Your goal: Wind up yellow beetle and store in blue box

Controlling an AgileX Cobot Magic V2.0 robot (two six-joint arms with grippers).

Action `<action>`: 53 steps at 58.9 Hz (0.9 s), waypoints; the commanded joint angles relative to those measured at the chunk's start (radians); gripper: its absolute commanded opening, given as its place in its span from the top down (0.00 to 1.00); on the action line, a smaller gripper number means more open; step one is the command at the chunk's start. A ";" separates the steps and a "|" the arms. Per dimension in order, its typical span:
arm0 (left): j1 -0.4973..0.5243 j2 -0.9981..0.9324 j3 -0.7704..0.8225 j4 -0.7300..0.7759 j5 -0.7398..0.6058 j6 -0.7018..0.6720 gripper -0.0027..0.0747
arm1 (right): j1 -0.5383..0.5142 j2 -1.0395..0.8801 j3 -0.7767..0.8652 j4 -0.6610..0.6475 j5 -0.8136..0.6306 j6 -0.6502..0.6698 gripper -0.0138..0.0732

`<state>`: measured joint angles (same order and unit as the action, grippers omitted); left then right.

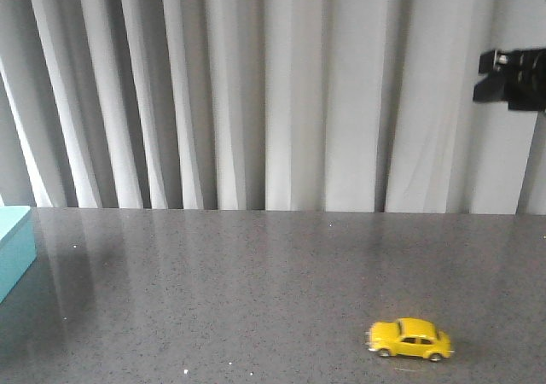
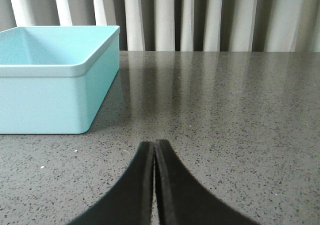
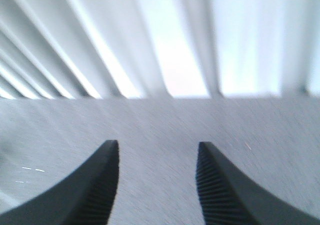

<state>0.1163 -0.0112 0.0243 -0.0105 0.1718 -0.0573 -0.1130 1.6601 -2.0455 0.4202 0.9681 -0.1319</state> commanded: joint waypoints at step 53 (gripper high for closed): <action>0.000 -0.015 -0.015 -0.002 -0.069 -0.010 0.97 | -0.001 -1.106 1.514 0.183 -0.657 -0.357 0.85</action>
<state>0.1163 -0.0112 0.0243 -0.0105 0.1718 -0.0573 -0.1130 0.5661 -0.5334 0.5824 0.3851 -0.4791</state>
